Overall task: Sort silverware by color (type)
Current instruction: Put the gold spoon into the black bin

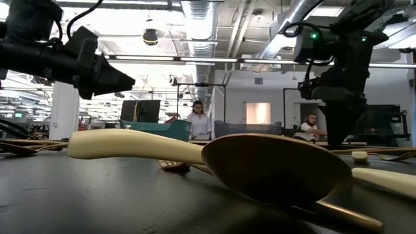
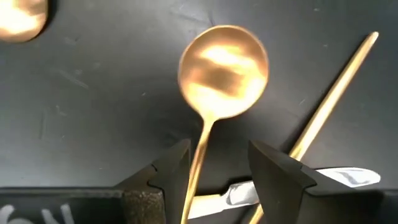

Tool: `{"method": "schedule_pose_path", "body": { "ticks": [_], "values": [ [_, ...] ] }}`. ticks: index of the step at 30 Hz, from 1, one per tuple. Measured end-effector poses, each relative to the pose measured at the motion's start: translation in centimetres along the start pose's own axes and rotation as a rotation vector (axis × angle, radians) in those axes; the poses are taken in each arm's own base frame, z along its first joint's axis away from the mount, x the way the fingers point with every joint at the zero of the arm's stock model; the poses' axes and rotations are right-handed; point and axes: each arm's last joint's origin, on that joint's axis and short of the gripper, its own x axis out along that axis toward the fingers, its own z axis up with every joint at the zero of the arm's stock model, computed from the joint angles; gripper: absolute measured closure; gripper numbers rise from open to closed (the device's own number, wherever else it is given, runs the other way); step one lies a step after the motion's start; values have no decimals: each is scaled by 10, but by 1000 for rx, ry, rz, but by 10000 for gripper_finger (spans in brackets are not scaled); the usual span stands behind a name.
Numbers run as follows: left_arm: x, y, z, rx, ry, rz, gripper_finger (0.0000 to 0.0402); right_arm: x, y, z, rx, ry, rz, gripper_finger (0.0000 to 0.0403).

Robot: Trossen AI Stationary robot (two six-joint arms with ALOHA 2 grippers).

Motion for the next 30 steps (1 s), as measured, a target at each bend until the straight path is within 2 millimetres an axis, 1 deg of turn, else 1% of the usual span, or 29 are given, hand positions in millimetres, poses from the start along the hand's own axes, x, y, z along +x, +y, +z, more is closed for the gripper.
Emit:
{"method": "schedule_pose_path", "body": {
  "ticks": [12, 17, 21, 23, 26, 29, 30],
  "values": [
    [-1, 3, -11, 6, 92, 37, 242, 1, 3, -2, 2, 12, 15, 231],
    [-1, 5, -10, 20, 71, 114, 242, 14, 3, 3, -1, 67, 24, 241],
    [-1, 5, -10, -3, 75, 100, 242, 26, 5, 5, 0, 97, 12, 253],
    [-1, 4, -12, -6, 95, 69, 242, 29, 7, 5, -7, 103, -1, 268],
    [-1, 4, -13, -4, 111, 54, 242, 30, 8, 5, -51, 98, 1, 311],
    [-1, 4, -12, 11, 100, 78, 242, 23, 7, 11, -112, 77, 22, 368],
    [-1, 5, -11, 15, 84, 101, 242, 20, 8, 15, -160, 58, 36, 371]
  ]
}}
